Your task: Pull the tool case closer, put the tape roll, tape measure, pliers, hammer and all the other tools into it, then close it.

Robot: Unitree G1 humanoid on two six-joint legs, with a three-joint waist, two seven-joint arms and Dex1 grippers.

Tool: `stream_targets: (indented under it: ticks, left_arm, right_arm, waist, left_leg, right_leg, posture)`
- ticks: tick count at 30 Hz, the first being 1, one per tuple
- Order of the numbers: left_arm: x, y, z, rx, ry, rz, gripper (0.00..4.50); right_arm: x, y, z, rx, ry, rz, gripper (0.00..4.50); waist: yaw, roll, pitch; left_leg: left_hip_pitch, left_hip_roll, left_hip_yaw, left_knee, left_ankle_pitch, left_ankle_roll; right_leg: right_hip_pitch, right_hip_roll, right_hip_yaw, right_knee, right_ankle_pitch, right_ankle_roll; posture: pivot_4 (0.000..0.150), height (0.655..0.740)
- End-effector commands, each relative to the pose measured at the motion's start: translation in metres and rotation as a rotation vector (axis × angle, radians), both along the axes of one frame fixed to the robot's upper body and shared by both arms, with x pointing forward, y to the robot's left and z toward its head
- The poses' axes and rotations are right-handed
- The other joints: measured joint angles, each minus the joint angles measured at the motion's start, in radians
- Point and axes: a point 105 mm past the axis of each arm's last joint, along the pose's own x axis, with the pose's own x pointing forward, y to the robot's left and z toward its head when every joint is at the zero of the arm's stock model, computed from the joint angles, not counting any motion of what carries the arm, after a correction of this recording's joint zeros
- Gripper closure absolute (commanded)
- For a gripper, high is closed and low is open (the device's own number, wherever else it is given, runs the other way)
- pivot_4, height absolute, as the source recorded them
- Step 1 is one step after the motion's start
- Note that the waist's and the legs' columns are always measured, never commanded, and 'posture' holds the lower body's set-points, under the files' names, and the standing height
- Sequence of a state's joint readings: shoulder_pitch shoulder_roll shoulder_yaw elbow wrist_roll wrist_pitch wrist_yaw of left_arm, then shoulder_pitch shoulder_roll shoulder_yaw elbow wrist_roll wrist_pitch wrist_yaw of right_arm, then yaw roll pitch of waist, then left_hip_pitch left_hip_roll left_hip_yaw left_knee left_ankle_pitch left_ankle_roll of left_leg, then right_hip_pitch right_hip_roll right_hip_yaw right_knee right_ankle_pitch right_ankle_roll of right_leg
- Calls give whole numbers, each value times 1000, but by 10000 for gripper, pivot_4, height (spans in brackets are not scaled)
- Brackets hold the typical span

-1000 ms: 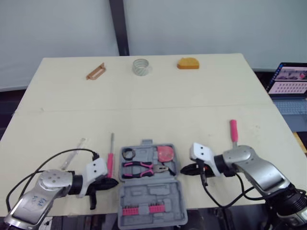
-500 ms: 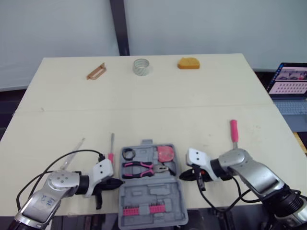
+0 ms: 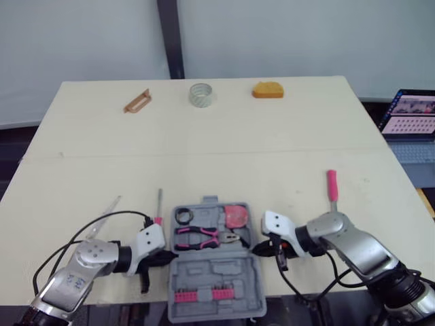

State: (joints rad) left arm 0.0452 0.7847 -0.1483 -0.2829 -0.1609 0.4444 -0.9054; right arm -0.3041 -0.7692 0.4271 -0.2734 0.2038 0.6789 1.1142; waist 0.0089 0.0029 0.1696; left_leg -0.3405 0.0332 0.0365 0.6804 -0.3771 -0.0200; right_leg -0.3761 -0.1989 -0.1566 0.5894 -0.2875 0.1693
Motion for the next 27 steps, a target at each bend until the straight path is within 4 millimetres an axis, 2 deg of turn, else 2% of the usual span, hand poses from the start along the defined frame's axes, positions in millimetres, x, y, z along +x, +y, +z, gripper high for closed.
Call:
stream_targets:
  ticks: [1, 12, 27]
  left_arm:
    - [6, -13, 8, -27, -39, -37, 45000]
    - [18, -23, 22, -18, -61, -63, 45000]
    - [34, -26, 25, -17, -107, -38, 45000]
  right_arm:
    - [0, 7, 4, 34, -19, 5, 44836]
    - [17, 4, 6, 32, -71, -59, 44836]
    - [40, 5, 10, 50, -121, -129, 44836]
  waist:
    - [1, 0, 0]
    - [2, 0, 0]
    - [2, 0, 0]
  left_leg:
    - [0, 0, 0, 0, 0, 0]
    - [0, 0, 0, 0, 0, 0]
    - [-1, 0, 0, 0, 0, 0]
  right_leg:
    - [0, 0, 0, 0, 0, 0]
    - [0, 0, 0, 0, 0, 0]
    - [0, 0, 0, 0, 0, 0]
  posture:
    - [1500, 7400]
    - [1500, 7400]
    - [1500, 7400]
